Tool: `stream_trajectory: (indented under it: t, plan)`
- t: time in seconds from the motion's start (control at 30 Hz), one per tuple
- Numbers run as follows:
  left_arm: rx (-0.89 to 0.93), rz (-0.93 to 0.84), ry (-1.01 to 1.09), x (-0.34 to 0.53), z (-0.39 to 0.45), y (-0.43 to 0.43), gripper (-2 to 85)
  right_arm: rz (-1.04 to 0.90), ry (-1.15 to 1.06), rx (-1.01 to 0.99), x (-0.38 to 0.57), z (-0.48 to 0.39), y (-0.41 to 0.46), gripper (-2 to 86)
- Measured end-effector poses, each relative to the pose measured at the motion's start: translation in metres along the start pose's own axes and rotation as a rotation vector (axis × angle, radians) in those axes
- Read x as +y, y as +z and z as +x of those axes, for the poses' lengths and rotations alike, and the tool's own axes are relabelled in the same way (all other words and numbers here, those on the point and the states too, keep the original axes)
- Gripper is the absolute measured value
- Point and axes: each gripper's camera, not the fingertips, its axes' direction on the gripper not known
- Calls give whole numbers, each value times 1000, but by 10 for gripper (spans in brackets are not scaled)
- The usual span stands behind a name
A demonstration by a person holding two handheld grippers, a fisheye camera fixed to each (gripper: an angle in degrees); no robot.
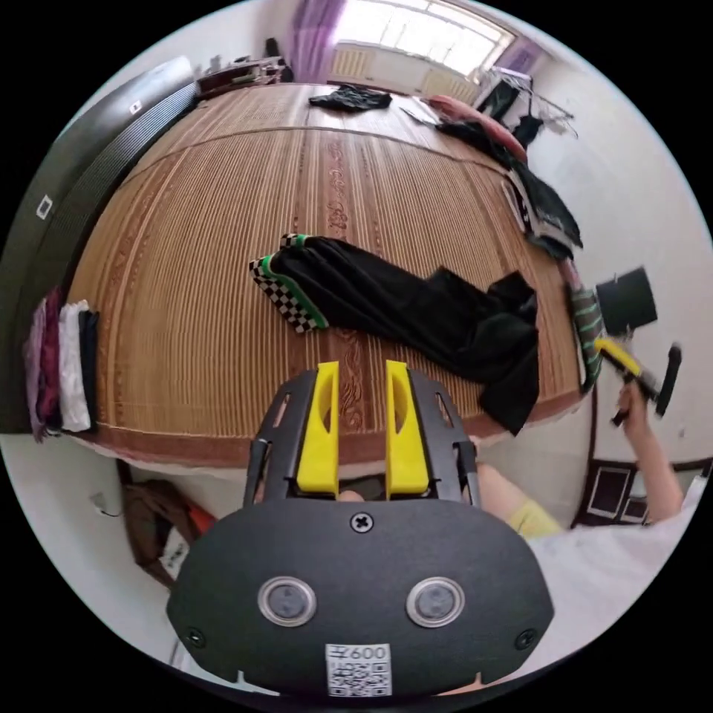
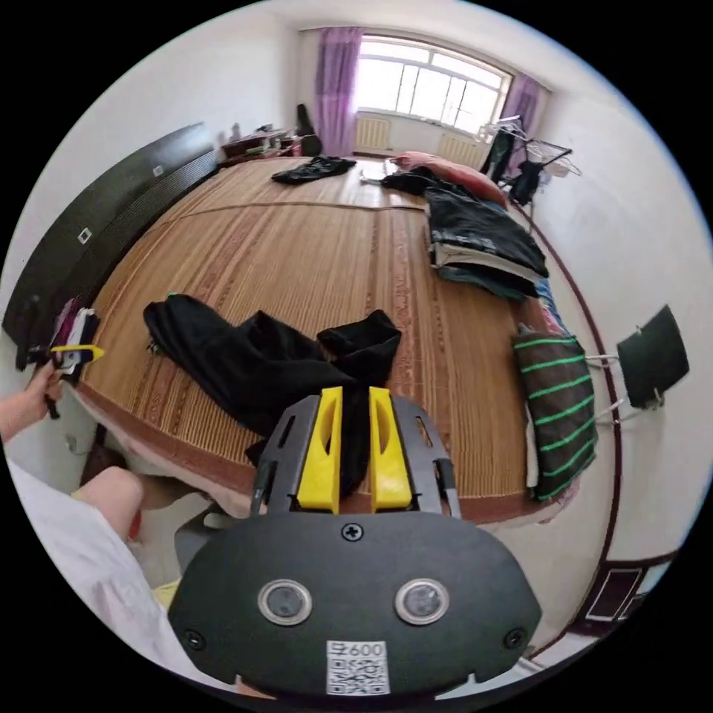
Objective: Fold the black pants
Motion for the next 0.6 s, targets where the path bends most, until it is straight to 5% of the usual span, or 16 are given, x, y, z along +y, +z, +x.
stream_trajectory:
  t: [0.2,0.33,0.4,0.5,0.6]
  plan:
    - [71,135,-180,-56,-60,83,96,153,-204,-287,-13,-116,127,49]
    - [79,287,-201,-42,-88,139,43,3,-381,-226,-23,-175,253,45]
    - [65,389,-122,-25,-92,144,37,58,-623,-213,-19,-187,267,17]
    - [84,472,120,1,-108,119,30,-159,-928,-150,-49,-184,269,-4]
    - [81,477,285,37,-124,94,28,-7,-883,-170,-52,-153,224,-8]
